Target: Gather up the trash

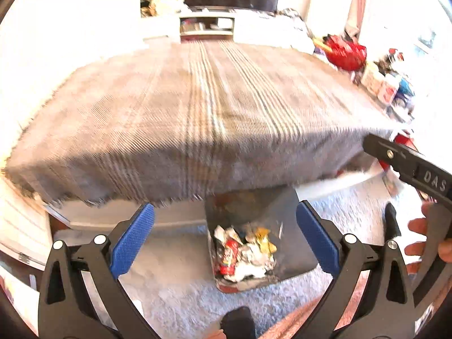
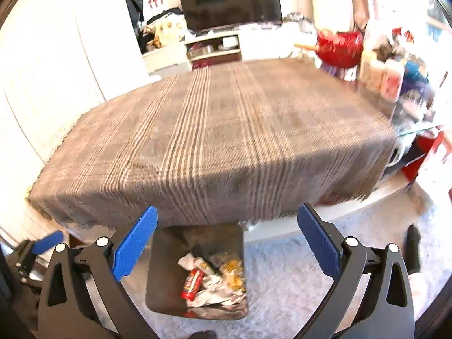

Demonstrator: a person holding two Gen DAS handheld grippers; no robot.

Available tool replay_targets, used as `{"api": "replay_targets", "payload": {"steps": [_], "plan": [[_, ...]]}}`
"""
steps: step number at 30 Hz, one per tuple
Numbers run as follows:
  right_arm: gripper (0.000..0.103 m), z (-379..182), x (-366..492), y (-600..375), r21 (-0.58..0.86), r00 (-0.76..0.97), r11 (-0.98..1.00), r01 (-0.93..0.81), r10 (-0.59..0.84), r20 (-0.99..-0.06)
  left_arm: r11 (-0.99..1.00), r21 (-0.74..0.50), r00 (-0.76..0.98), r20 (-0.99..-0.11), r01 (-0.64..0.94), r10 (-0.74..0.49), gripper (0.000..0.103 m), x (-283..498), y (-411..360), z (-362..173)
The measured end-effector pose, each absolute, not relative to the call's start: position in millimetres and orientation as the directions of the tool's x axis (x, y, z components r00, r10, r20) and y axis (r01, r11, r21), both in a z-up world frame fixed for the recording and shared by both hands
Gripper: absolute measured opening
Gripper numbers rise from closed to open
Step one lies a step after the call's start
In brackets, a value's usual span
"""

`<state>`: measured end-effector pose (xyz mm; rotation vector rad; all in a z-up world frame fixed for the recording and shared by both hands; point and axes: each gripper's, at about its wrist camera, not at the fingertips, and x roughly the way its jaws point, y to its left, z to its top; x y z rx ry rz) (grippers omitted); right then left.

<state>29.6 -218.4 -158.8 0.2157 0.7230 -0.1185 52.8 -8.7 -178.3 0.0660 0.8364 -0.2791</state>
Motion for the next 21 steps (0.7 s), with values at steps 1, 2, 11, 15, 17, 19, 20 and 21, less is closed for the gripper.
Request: {"api": "replay_targets", "payload": {"steps": [1, 2, 11, 15, 17, 19, 20, 21], "plan": [[0.100, -153, 27, -219, 0.152, 0.754, 0.971, 0.184, -0.040, -0.655, 0.963, -0.051, 0.648, -0.731, 0.264, -0.216, 0.095, 52, -8, -173], [0.100, -146, 24, -219, 0.153, 0.771, 0.971, 0.183, -0.045, -0.635, 0.965, -0.049, 0.663, -0.717, 0.259, -0.215, 0.095, 50, -7, -166], [0.100, -93, -7, -212, 0.077, 0.851, 0.979, 0.190, -0.126, -0.509, 0.969, -0.033, 0.782, -0.584, 0.246, -0.218, 0.095, 28, 2, -107], [0.100, -70, -24, -206, 0.058, 0.884, 0.980, 0.192, -0.147, -0.444, 0.976, -0.035, 0.822, -0.533, 0.215, -0.200, 0.095, 19, 8, -82], [0.100, -62, -30, -204, 0.055, 0.896, 0.980, 0.189, -0.149, -0.417, 0.978, -0.038, 0.834, -0.516, 0.205, -0.195, 0.095, 16, 11, -73], [0.100, -55, -35, -201, 0.052, 0.907, 0.981, 0.188, -0.153, -0.393, 0.980, -0.040, 0.846, -0.498, 0.195, -0.189, 0.095, 11, 15, -62], [0.100, -50, -38, -200, 0.051, 0.912, 0.981, 0.187, -0.154, -0.381, 0.981, -0.037, 0.854, -0.487, 0.192, -0.186, 0.095, 9, 16, -58], [0.100, -48, -40, -200, 0.048, 0.914, 0.981, 0.188, -0.157, -0.374, 0.981, -0.032, 0.861, -0.475, 0.191, -0.182, 0.095, 6, 16, -54]]}}
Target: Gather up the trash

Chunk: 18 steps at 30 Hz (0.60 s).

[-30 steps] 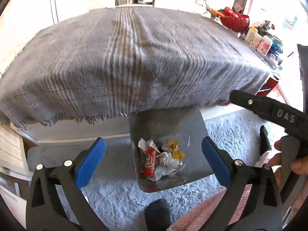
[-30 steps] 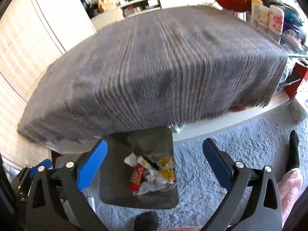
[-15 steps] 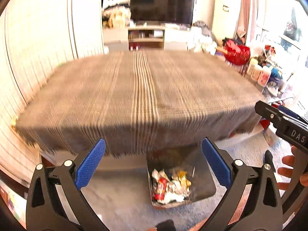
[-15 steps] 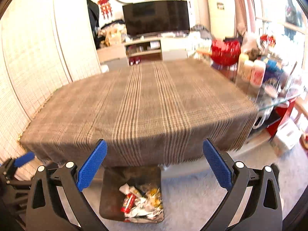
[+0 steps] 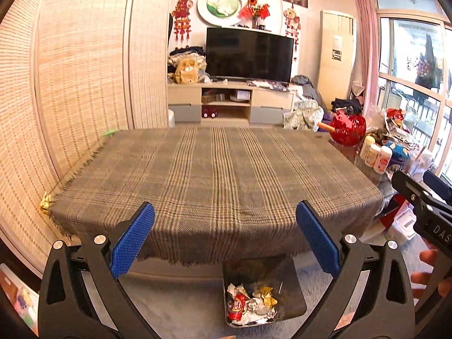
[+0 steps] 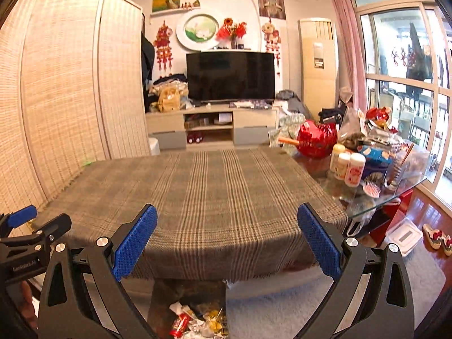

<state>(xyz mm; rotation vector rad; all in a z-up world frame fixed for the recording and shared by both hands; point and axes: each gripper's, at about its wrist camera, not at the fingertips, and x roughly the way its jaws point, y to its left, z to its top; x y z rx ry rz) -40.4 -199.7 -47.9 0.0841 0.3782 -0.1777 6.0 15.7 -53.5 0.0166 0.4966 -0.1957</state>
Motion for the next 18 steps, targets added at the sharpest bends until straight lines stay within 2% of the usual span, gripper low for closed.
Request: {"api": "replay_targets", "payload": {"steps": [13, 18], "plan": [[0.100, -22, -67, -187, 0.017, 0.933, 0.982, 0.190, -0.175, -0.316, 0.989, 0.006, 0.913, -0.385, 0.149, -0.135, 0.095, -19, 21, -22], [0.100, -18, -73, -186, 0.020, 0.937, 0.982, 0.189, -0.174, -0.303, 0.989, 0.008, 0.917, -0.376, 0.147, -0.133, 0.095, -25, 23, -16]]}}
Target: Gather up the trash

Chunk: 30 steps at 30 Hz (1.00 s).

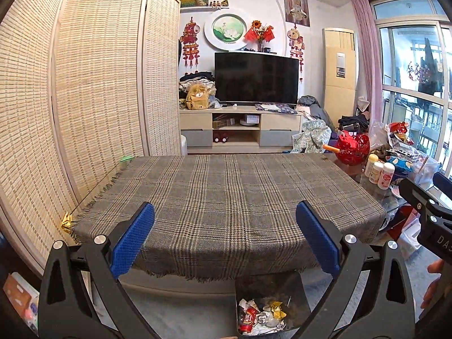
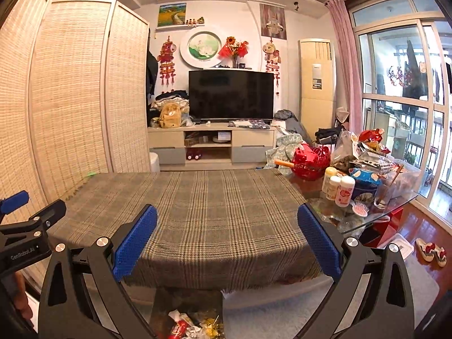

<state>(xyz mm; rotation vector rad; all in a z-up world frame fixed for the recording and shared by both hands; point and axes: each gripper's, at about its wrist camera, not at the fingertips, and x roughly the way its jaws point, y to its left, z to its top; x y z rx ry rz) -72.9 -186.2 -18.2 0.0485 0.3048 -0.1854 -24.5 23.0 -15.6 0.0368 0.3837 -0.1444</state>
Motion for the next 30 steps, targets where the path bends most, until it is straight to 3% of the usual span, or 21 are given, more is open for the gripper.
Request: {"api": "replay_targets", "payload": {"steps": [30], "plan": [[0.100, -15, -73, -179, 0.005, 0.934, 0.979, 0.202, -0.191, -0.303, 0.988, -0.011, 0.927, -0.344, 0.157, -0.151, 0.095, -37, 28, -6]]}}
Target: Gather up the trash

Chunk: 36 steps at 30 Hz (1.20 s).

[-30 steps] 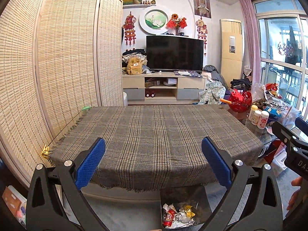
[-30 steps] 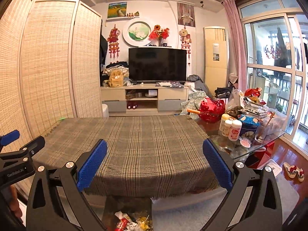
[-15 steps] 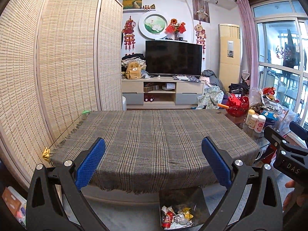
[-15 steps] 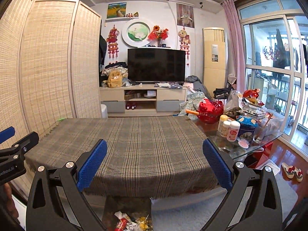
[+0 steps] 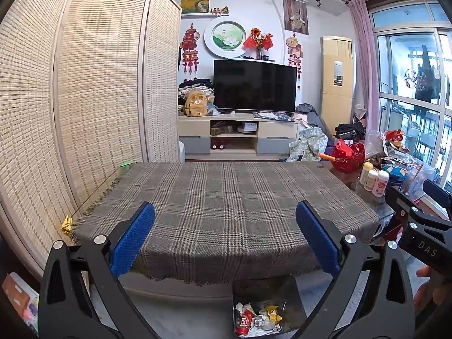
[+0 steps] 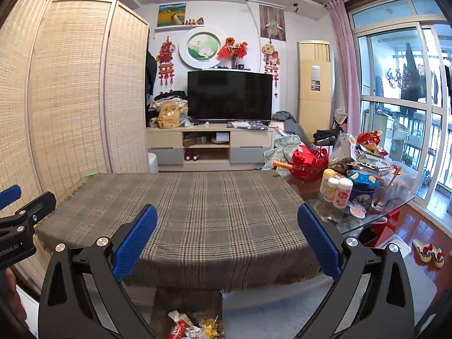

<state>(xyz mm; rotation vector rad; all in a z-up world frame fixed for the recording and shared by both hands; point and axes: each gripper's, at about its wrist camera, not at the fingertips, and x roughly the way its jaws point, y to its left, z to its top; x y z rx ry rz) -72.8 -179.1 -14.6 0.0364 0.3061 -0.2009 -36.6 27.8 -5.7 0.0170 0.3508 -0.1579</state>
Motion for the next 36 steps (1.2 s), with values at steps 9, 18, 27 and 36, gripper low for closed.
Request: {"api": "replay_targets", "payload": {"steps": [9, 18, 27, 36], "plan": [[0.100, -13.8, -73.3, -178.4, 0.005, 0.932, 0.979, 0.204, -0.192, -0.307, 0.987, -0.015, 0.929, -0.336, 0.158, -0.154, 0.095, -39.8, 29.6, -3.1], [0.100, -13.8, -71.8, -177.6, 0.008, 0.931, 0.978, 0.210, -0.197, -0.309, 0.987, -0.013, 0.930, -0.333, 0.162, -0.157, 0.095, -42.0, 27.6, -2.1], [0.100, -14.6, -71.2, -176.3, 0.005, 0.929, 0.977, 0.214, -0.202, -0.311, 0.986, -0.010, 0.929, -0.333, 0.167, -0.161, 0.095, -40.3, 25.6, -0.5], [0.100, -14.6, -67.8, -173.6, 0.005, 0.928, 0.977, 0.212, -0.200, -0.315, 0.986, -0.011, 0.928, -0.336, 0.167, -0.161, 0.095, -38.2, 25.8, 0.2]]}}
